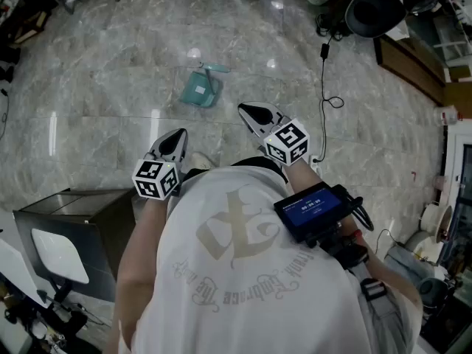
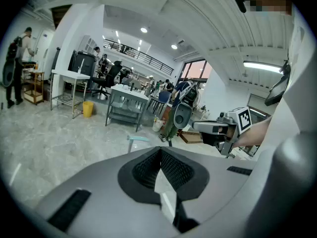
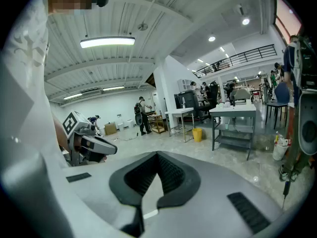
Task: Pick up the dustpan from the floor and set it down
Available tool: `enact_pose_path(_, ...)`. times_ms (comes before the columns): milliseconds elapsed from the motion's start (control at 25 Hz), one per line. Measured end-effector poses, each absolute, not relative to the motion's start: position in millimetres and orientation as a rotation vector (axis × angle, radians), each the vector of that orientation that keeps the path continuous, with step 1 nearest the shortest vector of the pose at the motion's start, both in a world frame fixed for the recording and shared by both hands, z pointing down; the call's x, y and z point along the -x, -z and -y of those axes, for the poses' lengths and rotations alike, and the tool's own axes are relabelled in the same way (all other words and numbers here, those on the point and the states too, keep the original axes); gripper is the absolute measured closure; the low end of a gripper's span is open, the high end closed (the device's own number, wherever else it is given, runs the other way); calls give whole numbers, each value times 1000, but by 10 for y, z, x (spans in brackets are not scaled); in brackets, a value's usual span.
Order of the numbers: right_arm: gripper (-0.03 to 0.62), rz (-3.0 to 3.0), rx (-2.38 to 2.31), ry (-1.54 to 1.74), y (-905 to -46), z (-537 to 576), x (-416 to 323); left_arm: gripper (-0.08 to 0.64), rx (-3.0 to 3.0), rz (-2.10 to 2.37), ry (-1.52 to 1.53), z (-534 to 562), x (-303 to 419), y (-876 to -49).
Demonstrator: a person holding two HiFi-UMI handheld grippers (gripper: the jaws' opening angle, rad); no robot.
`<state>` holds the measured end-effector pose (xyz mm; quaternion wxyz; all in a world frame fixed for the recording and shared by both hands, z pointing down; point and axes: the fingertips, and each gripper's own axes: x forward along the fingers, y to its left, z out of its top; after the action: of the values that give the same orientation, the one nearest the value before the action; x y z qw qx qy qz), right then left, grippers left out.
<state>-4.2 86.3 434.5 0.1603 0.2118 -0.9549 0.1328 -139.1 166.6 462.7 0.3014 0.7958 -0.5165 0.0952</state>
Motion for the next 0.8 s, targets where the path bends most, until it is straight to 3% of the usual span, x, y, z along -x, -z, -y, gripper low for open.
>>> enact_pose_path(800,577,2749,-627,-435,-4390,-1163,-1018,549,-2116,1326,-321,-1940,212,-4622)
